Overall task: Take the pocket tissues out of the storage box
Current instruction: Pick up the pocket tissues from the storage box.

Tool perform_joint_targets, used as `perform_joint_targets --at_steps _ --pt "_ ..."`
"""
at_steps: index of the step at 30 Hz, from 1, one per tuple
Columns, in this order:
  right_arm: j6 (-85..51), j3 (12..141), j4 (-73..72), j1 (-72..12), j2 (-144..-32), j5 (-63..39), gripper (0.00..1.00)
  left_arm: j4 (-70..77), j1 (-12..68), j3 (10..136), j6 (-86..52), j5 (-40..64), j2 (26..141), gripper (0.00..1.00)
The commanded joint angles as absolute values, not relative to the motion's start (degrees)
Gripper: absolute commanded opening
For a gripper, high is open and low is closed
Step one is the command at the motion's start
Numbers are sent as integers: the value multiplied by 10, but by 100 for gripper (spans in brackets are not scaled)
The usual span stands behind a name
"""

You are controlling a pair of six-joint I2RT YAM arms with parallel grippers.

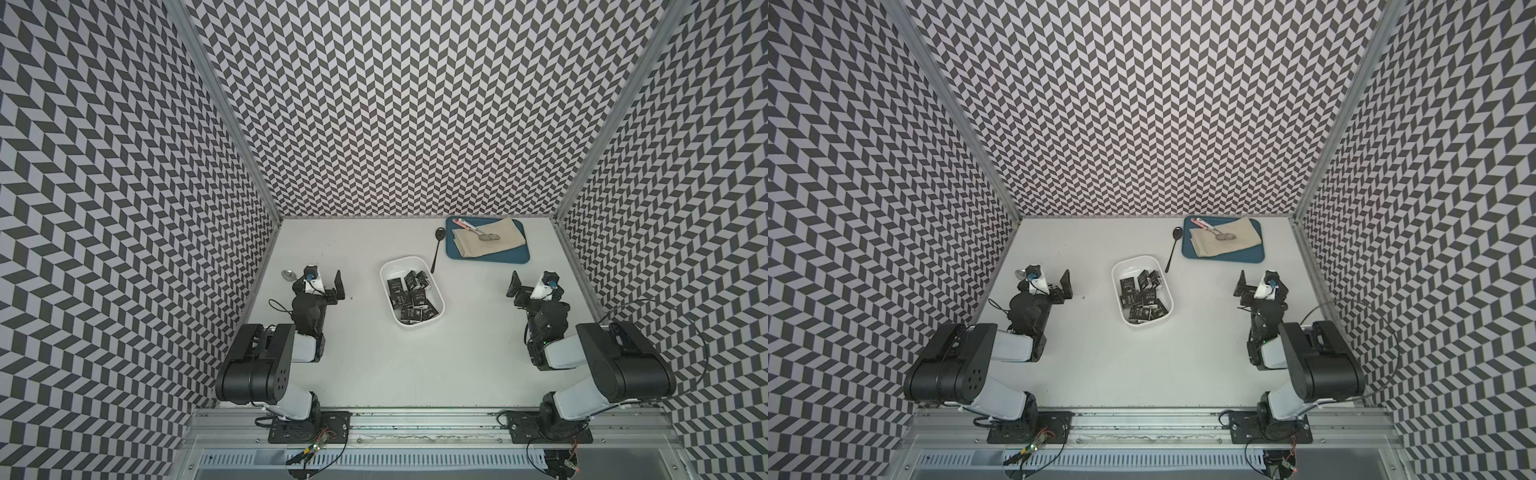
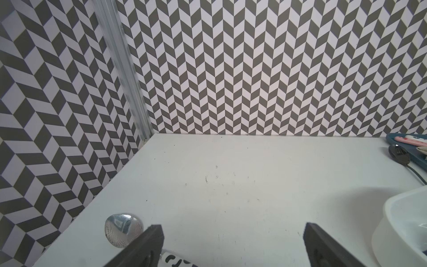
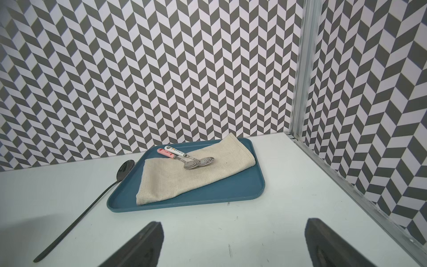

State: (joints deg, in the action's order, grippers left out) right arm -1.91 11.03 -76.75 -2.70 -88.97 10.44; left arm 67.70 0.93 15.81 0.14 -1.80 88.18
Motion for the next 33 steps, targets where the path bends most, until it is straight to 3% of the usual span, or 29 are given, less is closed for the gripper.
perform_joint_targets --at_steps 1,27,29,33 --pt "-14 113 -795 -26 -896 102 99 691 5 156 0 -12 886 99" --pt "-9 118 -788 -29 -896 92 99 683 5 158 -2 -17 883 99" --pt "22 156 -710 -36 -870 48 99 682 8 159 -3 -27 882 99" --pt "27 235 -498 -66 -816 77 100 676 31 157 0 -88 868 99"
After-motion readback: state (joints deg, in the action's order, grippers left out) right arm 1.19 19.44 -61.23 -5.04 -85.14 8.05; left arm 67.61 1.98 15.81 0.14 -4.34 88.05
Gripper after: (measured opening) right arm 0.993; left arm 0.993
